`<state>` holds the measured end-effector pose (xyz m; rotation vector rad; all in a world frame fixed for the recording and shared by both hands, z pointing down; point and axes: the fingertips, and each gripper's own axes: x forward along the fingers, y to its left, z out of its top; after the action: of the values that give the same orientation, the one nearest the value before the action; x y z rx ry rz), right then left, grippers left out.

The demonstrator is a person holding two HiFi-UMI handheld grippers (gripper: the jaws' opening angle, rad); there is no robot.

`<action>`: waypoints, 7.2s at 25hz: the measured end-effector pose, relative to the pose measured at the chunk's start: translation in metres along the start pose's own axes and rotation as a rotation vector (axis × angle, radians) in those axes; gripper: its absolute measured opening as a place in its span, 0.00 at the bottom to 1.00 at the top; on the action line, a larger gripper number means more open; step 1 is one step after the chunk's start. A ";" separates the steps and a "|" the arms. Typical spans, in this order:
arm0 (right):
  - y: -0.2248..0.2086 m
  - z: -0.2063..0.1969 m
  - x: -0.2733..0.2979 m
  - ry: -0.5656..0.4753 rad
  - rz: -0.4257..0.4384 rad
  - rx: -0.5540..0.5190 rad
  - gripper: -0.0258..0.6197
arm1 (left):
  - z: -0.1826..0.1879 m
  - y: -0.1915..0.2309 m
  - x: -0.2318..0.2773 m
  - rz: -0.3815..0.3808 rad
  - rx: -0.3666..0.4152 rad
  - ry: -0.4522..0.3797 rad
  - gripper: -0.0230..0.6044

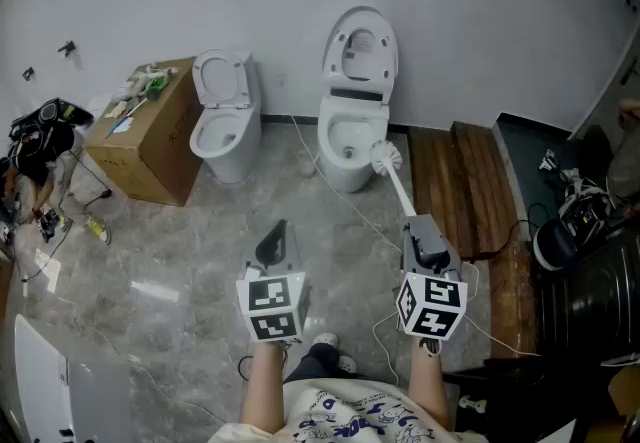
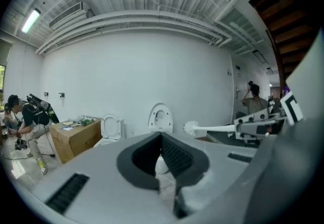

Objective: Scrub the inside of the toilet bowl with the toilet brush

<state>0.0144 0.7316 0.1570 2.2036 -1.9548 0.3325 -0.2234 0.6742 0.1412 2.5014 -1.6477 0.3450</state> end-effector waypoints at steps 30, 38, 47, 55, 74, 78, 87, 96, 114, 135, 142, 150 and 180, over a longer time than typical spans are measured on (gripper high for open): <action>0.019 0.007 0.069 0.020 -0.013 0.030 0.30 | 0.010 0.045 0.062 -0.016 -0.008 -0.004 0.04; 0.028 0.008 0.092 0.037 -0.030 0.036 0.30 | 0.004 0.058 0.083 -0.034 0.001 0.019 0.04; 0.019 0.009 0.144 0.075 -0.032 0.024 0.30 | 0.001 0.067 0.134 -0.019 -0.022 0.046 0.04; -0.014 0.031 0.234 0.074 -0.014 0.034 0.30 | 0.022 0.067 0.219 0.022 -0.022 0.048 0.04; -0.078 0.089 0.434 0.115 0.101 0.022 0.30 | 0.076 0.050 0.408 0.112 -0.034 0.076 0.04; -0.082 0.086 0.457 0.136 0.108 0.027 0.30 | 0.075 0.054 0.432 0.115 -0.033 0.097 0.04; -0.092 0.087 0.533 0.181 0.088 0.028 0.30 | 0.080 0.062 0.518 0.073 -0.027 0.122 0.04; -0.088 0.110 0.639 0.206 0.076 0.019 0.30 | 0.102 0.098 0.628 0.042 -0.023 0.134 0.04; -0.079 0.090 0.775 0.365 0.031 0.033 0.30 | 0.080 0.145 0.776 -0.040 -0.022 0.287 0.04; -0.084 -0.023 0.829 0.649 0.124 -0.032 0.30 | -0.032 0.135 0.812 -0.010 -0.066 0.522 0.04; -0.084 -0.068 0.855 0.727 0.144 -0.039 0.30 | -0.068 0.133 0.831 -0.005 -0.059 0.582 0.04; -0.083 -0.120 0.888 0.800 0.153 -0.037 0.30 | -0.109 0.131 0.855 -0.010 -0.056 0.633 0.04; -0.073 -0.236 1.000 0.895 0.137 -0.110 0.30 | -0.196 0.131 0.889 0.018 -0.126 0.710 0.04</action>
<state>0.1877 -0.1469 0.6658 1.4406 -1.5375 0.9925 -0.0304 -0.1232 0.5577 1.9295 -1.3346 0.9602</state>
